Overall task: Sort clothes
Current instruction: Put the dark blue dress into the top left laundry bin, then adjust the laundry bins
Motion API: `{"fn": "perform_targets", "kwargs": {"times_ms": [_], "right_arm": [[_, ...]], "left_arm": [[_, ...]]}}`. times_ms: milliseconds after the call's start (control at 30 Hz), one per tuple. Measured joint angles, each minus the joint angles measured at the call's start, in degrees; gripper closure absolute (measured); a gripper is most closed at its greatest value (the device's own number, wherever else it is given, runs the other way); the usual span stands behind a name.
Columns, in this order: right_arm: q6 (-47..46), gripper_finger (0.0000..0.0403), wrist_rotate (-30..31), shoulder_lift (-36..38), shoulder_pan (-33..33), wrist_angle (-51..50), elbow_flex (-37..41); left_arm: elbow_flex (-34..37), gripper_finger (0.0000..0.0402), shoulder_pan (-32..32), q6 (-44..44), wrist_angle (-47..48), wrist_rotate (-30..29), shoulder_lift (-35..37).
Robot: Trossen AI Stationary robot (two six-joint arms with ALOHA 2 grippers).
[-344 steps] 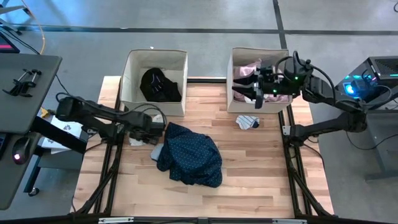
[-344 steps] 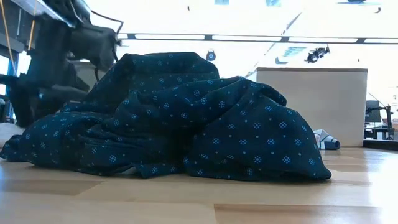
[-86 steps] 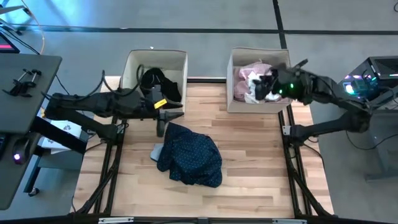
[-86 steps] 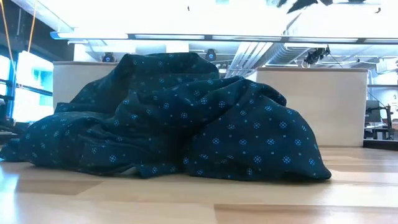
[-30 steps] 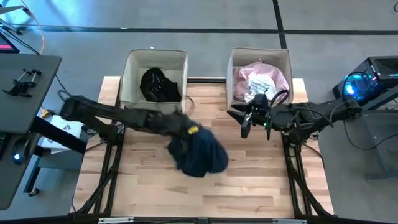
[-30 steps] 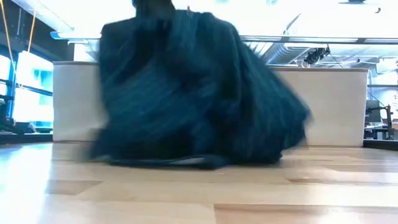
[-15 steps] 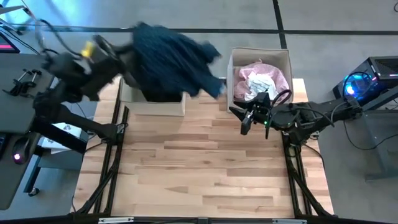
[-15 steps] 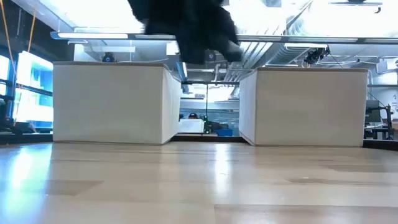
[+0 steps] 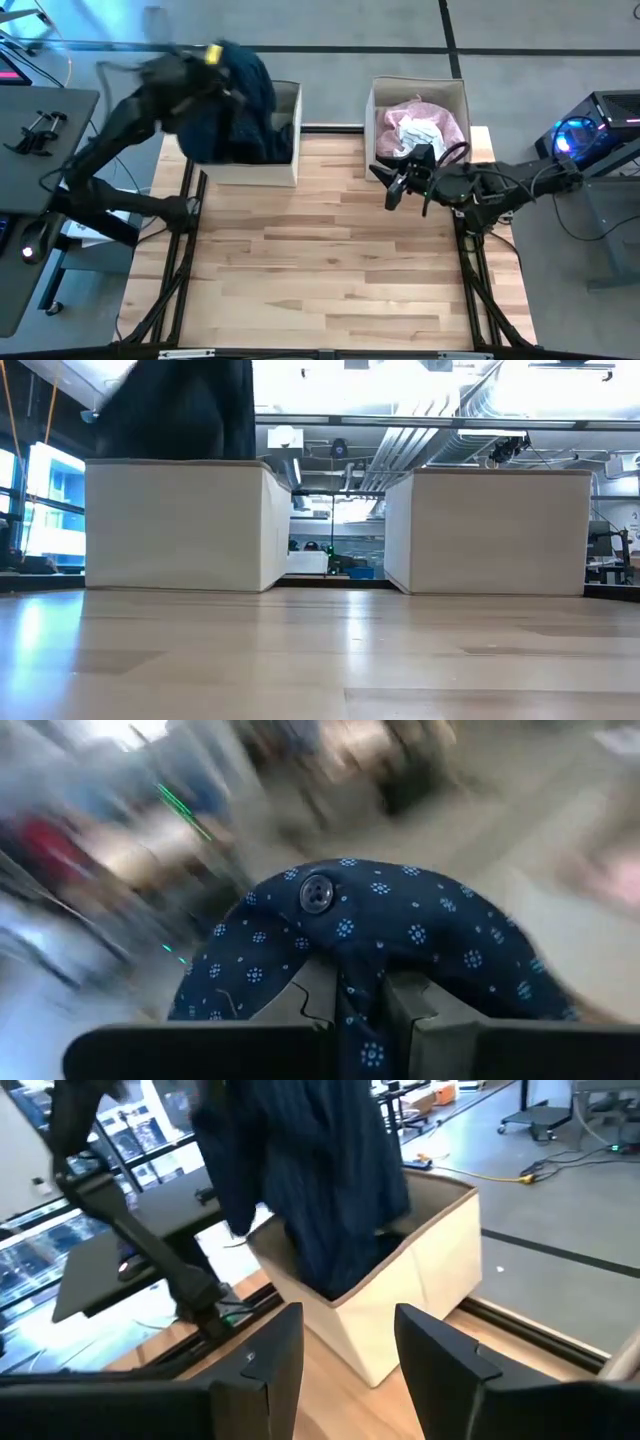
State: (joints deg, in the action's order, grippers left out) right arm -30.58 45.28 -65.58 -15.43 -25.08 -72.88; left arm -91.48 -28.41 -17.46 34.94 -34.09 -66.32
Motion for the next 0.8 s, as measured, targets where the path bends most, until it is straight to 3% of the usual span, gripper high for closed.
{"fn": "perform_targets", "kwargs": {"times_ms": [100,200,267,367,567,667,800], "right_arm": [[-0.4,0.0258,0.0,0.0,0.9,0.0,0.0],[-0.4,0.0258,0.0,0.0,1.0,0.1,0.0],[-0.5,0.0258,-0.1,0.0,1.0,0.1,0.0],[-1.2,0.0258,-1.0,0.0,1.0,0.2,0.0],[-2.1,0.0258,-1.3,0.0,0.8,0.2,0.0],[-1.9,0.0258,-1.3,0.0,0.8,-0.2,0.0],[-3.2,0.0258,-2.5,0.3,2.9,-4.9,0.0]], "left_arm": [[4.3,0.0384,-8.1,9.9,8.5,14.5,-3.8],[10.2,0.0383,-13.6,15.2,14.8,20.2,-9.6],[14.1,0.0379,-16.4,18.3,15.5,22.2,-14.1],[15.9,0.0354,-19.1,19.0,15.2,30.4,-19.3],[7.1,0.0254,-23.4,23.7,17.2,50.9,-23.1],[-0.5,0.0216,-23.7,22.6,23.2,52.2,-22.2],[-7.6,0.0200,-21.8,17.7,31.3,50.0,-19.7]]}}
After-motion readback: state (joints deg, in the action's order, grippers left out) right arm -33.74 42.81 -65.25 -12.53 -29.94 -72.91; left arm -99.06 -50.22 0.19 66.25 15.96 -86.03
